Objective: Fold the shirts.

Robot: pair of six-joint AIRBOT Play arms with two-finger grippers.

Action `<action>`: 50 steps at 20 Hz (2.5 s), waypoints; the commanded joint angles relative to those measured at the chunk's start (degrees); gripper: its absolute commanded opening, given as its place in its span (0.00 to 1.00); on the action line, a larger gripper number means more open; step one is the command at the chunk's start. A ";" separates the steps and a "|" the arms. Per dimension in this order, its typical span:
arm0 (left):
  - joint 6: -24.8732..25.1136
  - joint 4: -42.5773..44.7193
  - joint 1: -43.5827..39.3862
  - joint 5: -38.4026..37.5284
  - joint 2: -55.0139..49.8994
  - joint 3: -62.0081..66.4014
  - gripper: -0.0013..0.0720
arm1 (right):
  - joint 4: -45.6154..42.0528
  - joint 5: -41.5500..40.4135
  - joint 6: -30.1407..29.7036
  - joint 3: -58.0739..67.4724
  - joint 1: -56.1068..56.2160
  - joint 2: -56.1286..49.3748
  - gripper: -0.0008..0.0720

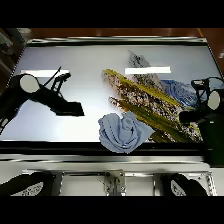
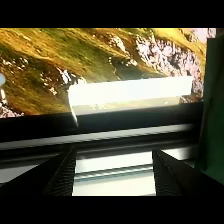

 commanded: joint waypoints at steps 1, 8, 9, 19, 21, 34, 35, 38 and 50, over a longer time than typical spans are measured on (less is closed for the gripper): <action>0.74 -3.82 2.89 -0.13 3.04 -14.03 0.96 | 14.43 -2.60 -5.27 -5.75 -8.81 0.02 0.82; 5.46 -25.38 -7.65 26.93 -0.70 -31.63 0.96 | 32.54 -3.32 -11.74 -13.70 -16.83 0.02 0.82; 5.46 -26.32 -8.76 28.83 -2.12 -31.43 0.96 | 32.65 -3.39 -11.72 -13.70 -16.83 0.04 0.82; 11.37 -42.62 -16.57 41.77 -10.73 -30.97 0.69 | 33.59 -3.56 -8.59 -14.56 -16.61 0.02 0.88; 11.39 -42.93 -17.59 43.30 -10.99 -30.97 0.14 | 35.06 -5.16 -8.44 -17.57 -16.61 0.02 0.94; 11.41 -42.62 -16.48 42.62 -1.05 -30.97 0.08 | 61.48 -38.25 -10.84 -32.54 -2.91 -13.53 0.94; 11.43 -42.62 -16.46 42.62 -0.74 -30.97 0.08 | 63.06 -40.72 -10.82 -32.54 -1.33 -14.40 0.91; 11.82 -41.00 -15.87 42.58 0.39 -30.97 0.08 | 63.52 -41.27 -10.80 -30.71 -1.09 -13.77 0.10; 15.52 -32.09 22.38 29.44 30.58 -5.05 0.07 | 43.54 -30.16 -14.10 6.47 -12.20 16.15 0.10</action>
